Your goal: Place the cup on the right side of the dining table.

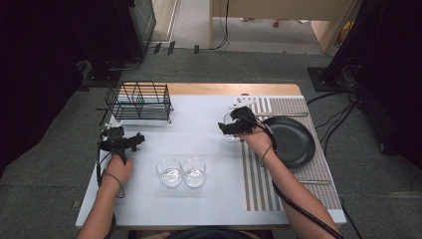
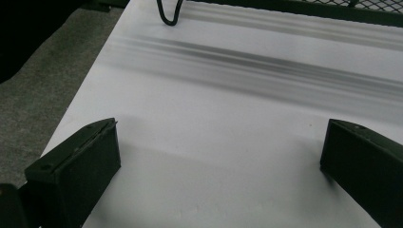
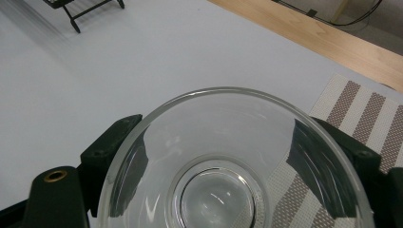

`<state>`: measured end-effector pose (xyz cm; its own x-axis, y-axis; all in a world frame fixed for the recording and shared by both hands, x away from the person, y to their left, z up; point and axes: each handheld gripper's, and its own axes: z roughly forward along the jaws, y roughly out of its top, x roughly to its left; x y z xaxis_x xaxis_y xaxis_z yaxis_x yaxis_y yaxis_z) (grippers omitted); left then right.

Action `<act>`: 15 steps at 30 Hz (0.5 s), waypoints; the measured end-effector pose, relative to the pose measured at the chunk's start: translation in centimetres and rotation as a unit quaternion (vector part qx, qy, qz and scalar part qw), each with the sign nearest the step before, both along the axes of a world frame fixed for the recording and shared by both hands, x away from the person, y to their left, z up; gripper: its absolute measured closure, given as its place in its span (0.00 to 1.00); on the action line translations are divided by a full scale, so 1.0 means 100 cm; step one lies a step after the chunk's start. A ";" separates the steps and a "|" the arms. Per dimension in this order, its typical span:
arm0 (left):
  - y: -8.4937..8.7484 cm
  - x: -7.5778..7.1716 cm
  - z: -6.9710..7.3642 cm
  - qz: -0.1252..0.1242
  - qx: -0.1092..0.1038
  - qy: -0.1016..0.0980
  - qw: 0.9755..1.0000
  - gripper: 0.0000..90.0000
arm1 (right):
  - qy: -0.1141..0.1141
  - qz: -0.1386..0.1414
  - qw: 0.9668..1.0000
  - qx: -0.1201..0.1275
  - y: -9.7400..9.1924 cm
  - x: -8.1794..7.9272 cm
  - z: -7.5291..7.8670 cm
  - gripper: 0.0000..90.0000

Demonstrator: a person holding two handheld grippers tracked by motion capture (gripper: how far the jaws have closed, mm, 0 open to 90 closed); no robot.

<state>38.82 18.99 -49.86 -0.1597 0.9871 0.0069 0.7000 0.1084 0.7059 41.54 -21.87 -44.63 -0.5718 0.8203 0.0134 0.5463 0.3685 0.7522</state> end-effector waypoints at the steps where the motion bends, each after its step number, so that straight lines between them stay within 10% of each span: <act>1: 0.000 0.000 0.000 0.000 0.000 0.000 1.000 0.00 | 0.001 -0.001 1.000 0.001 -0.001 0.000 0.000 0.21; 15: 0.000 0.000 0.000 0.000 0.000 0.000 1.000 0.00 | 0.001 -0.019 1.000 0.010 -0.010 0.005 -0.001 0.21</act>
